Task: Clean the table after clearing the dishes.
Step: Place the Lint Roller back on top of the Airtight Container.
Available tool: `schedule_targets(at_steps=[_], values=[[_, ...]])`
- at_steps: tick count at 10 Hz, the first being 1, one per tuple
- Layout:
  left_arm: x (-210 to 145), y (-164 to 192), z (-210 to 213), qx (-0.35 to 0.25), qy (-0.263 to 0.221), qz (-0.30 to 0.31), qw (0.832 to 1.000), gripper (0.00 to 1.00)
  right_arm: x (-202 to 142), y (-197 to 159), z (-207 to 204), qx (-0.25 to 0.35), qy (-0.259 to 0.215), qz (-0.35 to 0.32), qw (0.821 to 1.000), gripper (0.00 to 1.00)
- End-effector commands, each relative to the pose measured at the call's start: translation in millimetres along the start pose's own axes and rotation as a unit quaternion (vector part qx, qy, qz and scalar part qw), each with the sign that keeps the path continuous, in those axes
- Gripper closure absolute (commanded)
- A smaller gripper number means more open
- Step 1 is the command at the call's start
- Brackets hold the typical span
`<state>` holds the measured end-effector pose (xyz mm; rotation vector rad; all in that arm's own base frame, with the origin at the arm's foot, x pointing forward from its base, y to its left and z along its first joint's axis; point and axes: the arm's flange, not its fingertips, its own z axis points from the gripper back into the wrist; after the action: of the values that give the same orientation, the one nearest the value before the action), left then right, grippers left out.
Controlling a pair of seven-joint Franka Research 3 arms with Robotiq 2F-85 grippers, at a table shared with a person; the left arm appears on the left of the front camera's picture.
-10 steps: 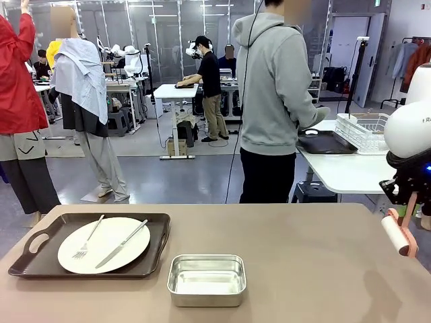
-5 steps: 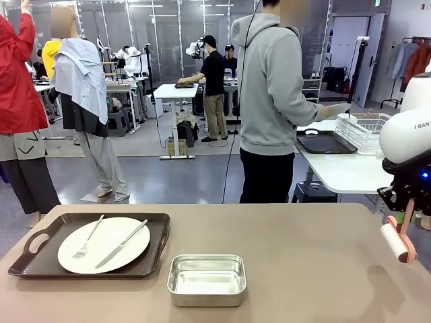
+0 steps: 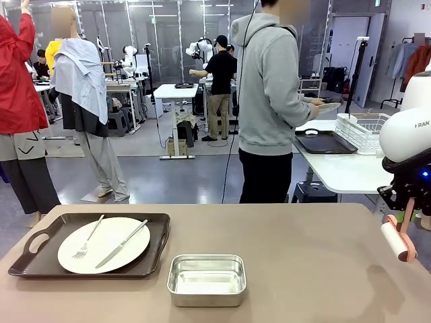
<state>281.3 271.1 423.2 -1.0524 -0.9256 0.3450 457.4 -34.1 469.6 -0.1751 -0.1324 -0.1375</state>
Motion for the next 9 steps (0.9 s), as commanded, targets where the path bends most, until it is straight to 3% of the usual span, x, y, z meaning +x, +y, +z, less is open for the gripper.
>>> schedule_targets(at_steps=[1,4,5,7,8,9], values=[[4,0,3,-0.01,-0.005,-0.001,1.0,0.0,2,-1,3,0.001,-0.005,-0.001,1.0,0.8],[4,0,3,-0.01,-0.005,-0.001,1.0,0.0,0,0,0,0.0,0.0,0.0,1.0,0.8],[4,0,3,-0.01,-0.005,-0.001,1.0,0.0,1,34,40,-0.006,-0.076,0.09,0.993,0.8],[4,0,3,-0.01,-0.005,-0.001,1.0,0.0,-12,104,109,-0.012,-0.16,0.262,0.951,0.8],[4,0,3,-0.01,-0.005,-0.001,1.0,0.0,-24,142,131,-0.028,-0.183,0.343,0.921,0.8],[4,0,3,-0.01,-0.005,-0.001,1.0,0.0,-41,197,155,-0.043,-0.201,0.445,0.872,0.8]])
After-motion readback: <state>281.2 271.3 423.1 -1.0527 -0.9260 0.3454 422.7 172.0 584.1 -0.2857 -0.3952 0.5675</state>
